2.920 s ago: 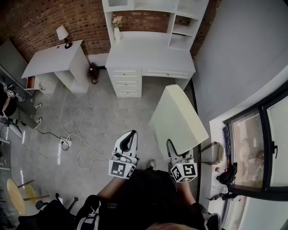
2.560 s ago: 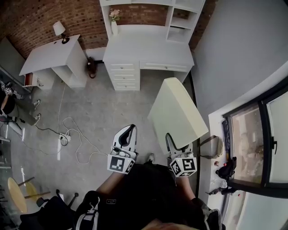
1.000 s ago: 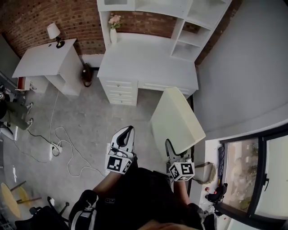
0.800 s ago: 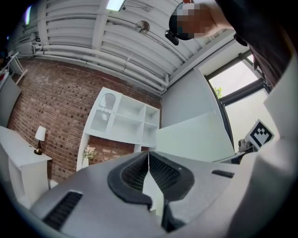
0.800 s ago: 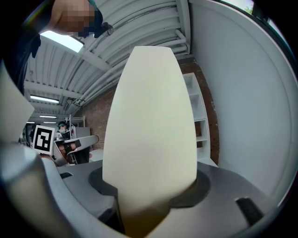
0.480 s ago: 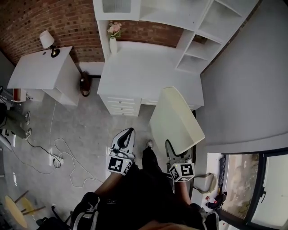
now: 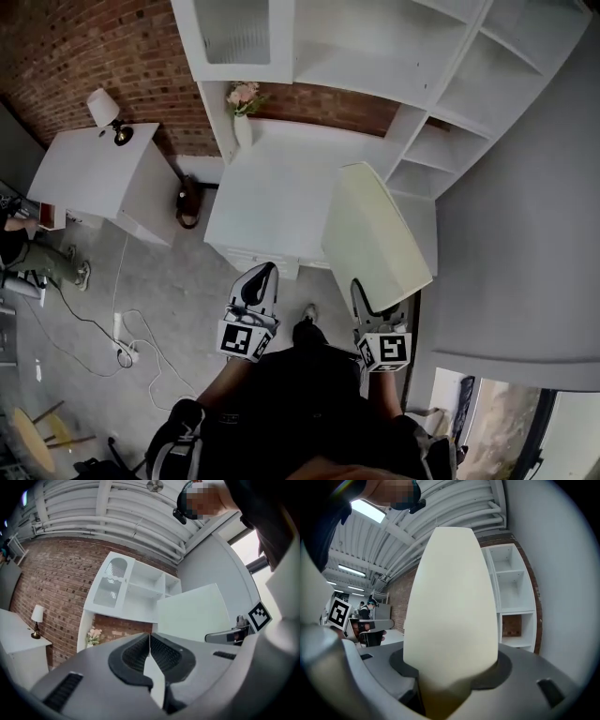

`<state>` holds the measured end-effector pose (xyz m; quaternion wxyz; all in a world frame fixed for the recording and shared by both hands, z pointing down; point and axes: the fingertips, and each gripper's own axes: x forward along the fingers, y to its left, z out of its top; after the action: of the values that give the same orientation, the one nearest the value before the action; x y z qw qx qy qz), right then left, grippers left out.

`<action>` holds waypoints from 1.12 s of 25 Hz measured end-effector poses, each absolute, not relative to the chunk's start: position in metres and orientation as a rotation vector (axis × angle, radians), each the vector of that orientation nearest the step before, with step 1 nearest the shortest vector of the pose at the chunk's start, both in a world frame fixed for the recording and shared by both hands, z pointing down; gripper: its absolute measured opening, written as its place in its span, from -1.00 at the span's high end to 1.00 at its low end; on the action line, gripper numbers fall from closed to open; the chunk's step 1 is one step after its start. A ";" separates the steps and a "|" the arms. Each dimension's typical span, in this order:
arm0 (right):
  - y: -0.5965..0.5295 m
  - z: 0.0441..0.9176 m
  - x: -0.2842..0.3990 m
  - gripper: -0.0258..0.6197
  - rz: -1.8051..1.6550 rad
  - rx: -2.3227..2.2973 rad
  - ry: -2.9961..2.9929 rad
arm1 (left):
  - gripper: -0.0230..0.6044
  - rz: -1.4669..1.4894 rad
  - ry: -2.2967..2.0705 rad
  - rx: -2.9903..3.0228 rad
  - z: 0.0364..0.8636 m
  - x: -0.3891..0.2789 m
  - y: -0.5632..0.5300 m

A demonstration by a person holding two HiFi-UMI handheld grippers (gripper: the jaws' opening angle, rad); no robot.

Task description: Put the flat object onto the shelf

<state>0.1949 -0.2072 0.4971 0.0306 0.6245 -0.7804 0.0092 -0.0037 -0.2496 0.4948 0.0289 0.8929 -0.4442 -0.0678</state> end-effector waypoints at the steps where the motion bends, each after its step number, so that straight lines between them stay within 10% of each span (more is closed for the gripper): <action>1: -0.225 0.487 0.203 0.04 -0.014 1.922 -2.414 | 0.88 -0.220 -1.386 2.752 0.489 0.001 -0.270; 28: -0.503 0.348 0.251 0.03 -1.142 1.470 -1.264 | 0.87 -0.298 -1.263 2.788 0.461 0.022 -0.470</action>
<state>0.2511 -0.5031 0.3484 0.4312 0.5896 -0.5068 -0.4578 0.0215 -0.4704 0.4611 0.0334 0.9062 -0.4104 -0.0967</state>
